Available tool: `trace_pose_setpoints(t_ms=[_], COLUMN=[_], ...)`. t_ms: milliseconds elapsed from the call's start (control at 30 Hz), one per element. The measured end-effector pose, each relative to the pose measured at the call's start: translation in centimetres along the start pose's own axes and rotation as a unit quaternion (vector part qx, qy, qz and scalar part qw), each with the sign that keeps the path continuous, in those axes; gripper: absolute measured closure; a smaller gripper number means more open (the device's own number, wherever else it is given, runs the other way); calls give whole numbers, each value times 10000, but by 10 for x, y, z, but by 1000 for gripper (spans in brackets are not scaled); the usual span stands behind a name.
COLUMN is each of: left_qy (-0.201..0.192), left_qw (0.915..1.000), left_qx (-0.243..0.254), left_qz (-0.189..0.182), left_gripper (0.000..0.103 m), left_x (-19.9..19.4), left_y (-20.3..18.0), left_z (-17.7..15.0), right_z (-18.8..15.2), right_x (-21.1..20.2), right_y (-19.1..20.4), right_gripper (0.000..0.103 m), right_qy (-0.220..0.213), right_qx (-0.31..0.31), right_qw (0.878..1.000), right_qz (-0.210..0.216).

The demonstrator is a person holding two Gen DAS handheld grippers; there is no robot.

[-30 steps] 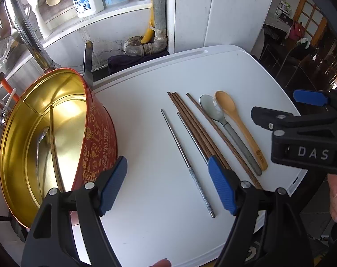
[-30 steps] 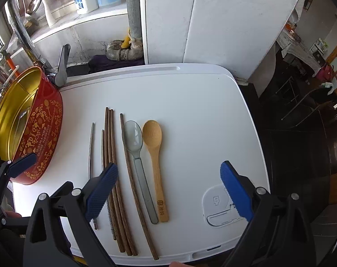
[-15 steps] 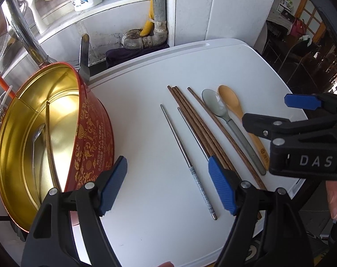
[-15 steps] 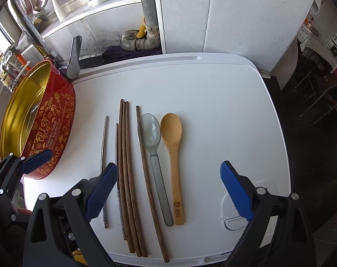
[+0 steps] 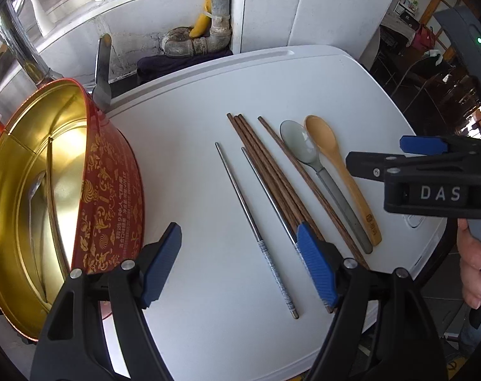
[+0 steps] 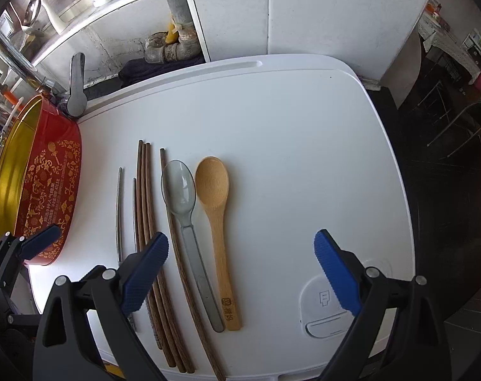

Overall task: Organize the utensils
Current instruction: 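Move both tools back over the remaining utensils on the tray, then grasp a metal chopstick with the left tool while the right tool grasps the wooden spoon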

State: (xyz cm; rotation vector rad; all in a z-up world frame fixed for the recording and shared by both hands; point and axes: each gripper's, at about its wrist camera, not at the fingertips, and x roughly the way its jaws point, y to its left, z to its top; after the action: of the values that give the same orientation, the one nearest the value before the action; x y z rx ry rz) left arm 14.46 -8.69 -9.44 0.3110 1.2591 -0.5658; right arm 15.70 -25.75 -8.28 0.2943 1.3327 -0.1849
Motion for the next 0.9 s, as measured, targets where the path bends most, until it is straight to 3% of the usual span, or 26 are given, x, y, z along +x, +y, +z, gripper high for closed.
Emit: trace_pose_setpoints(t_ms=[67, 100, 167, 300, 433, 567, 733, 900], left_qy=[334, 448, 547, 654, 651, 651, 681, 713], left_qw=[9987, 9977, 9968, 9956, 9962, 9963, 9961, 9962], left_qx=[-167, -218, -246, -297, -260, -302, -379, -377], left_qz=[-336, -459, -534, -607, -515, -463, -404, -328], left_gripper=[29, 29, 29, 29, 29, 44, 49, 59], left_x=[9, 13, 17, 24, 26, 26, 28, 36], left_y=[3, 4, 4, 3, 5, 10, 15, 13], left_z=[4, 7, 12, 18, 20, 21, 23, 21], right_z=[6, 9, 14, 19, 16, 12, 9, 9], right_x=[3, 3, 7, 16, 23, 28, 33, 36], right_y=[-1, 0, 0, -2, 5, 10, 17, 20], right_gripper=[10, 16, 26, 32, 42, 52, 63, 66], right_qy=[90, 130, 252, 433, 605, 705, 801, 804], right_qx=[-144, -241, -361, -420, -576, -635, -786, -867], right_qw=[9998, 9995, 9988, 9979, 9965, 9955, 9937, 9930], right_qz=[-93, -145, -207, -217, -82, 68, 68, -39])
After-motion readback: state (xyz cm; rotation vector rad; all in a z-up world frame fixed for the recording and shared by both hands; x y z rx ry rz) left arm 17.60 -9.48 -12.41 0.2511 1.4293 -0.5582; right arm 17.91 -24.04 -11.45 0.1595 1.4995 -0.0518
